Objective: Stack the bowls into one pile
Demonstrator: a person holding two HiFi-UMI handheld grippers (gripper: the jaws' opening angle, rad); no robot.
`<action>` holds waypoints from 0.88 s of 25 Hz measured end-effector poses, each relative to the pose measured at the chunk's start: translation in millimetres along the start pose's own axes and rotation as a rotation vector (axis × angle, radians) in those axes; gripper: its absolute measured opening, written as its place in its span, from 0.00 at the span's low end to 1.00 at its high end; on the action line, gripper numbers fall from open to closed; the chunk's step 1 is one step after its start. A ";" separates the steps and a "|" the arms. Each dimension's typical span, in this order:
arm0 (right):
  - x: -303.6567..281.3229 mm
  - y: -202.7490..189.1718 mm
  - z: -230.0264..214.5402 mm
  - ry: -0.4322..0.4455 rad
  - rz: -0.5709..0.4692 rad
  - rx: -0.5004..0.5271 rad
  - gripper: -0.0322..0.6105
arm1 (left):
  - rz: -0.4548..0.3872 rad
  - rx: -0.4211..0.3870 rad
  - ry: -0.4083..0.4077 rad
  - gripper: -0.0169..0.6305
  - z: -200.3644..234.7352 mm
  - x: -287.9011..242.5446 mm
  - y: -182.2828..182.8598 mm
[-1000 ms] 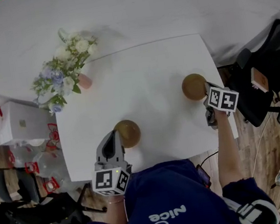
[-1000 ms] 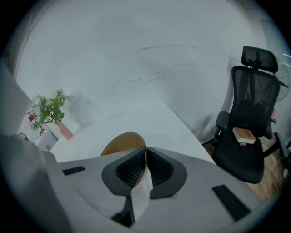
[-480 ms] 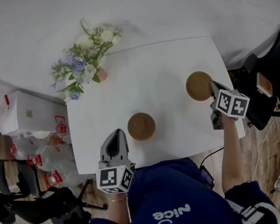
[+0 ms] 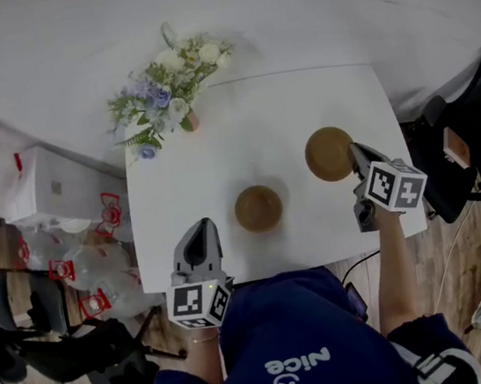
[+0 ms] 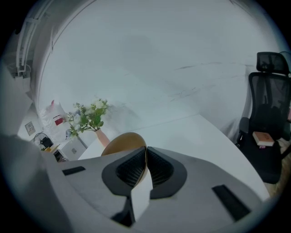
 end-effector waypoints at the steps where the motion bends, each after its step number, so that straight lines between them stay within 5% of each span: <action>1: -1.2 -1.3 7.0 0.009 0.004 0.005 0.10 | -0.001 0.001 0.000 0.05 2.0 1.1 -0.6; 22: -45.9 -59.9 111.8 0.240 0.160 0.035 0.10 | -0.010 0.000 0.029 0.05 31.7 16.5 -5.5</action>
Point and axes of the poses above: the fingertips, and each gripper's own axes: x backward along the fingers, z to its left, y out of its top, the point moved 6 cm from there along x, backward along the fingers, and after that the axes turned 12 degrees about y, right-handed, at the moved point
